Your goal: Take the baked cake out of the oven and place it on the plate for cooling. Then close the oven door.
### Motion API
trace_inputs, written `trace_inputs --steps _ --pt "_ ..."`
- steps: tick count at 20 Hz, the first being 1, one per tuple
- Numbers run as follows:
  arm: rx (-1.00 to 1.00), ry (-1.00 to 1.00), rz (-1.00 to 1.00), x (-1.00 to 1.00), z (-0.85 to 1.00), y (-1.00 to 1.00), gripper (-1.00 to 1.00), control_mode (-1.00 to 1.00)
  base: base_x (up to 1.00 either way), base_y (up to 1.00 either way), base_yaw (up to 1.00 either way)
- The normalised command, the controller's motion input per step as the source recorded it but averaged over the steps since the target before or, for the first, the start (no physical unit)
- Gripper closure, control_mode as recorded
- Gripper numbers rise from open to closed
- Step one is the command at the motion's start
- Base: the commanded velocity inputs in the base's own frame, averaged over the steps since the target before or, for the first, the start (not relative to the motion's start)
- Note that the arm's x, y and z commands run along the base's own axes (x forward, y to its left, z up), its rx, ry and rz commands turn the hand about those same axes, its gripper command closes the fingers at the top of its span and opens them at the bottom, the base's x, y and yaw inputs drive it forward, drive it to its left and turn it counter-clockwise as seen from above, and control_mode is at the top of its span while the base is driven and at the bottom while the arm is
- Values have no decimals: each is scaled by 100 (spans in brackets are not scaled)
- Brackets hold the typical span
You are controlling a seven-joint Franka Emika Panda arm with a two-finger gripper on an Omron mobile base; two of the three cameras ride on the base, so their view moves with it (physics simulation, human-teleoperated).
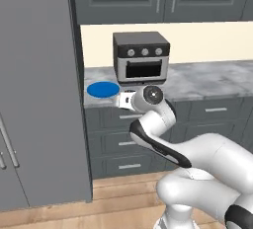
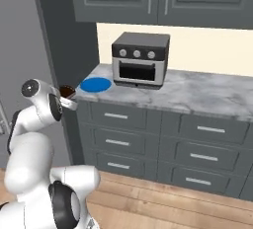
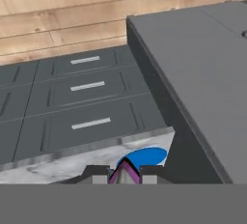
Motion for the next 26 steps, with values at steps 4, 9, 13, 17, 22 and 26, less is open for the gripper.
trace_inputs --steps 4,9,13,17,22,26 --pt "0 0 0 0 0 0 100 100 87 -8 -4" --pt "0 0 0 0 0 0 100 100 76 -2 0" --pt "0 0 0 0 0 0 100 100 61 0 0" --pt "0 0 0 0 0 0 100 100 41 0 0" --pt "0 0 2 21 0 0 100 -100 14 0 0" --pt "0 2 10 64 -19 6 100 -100 0 0 0"
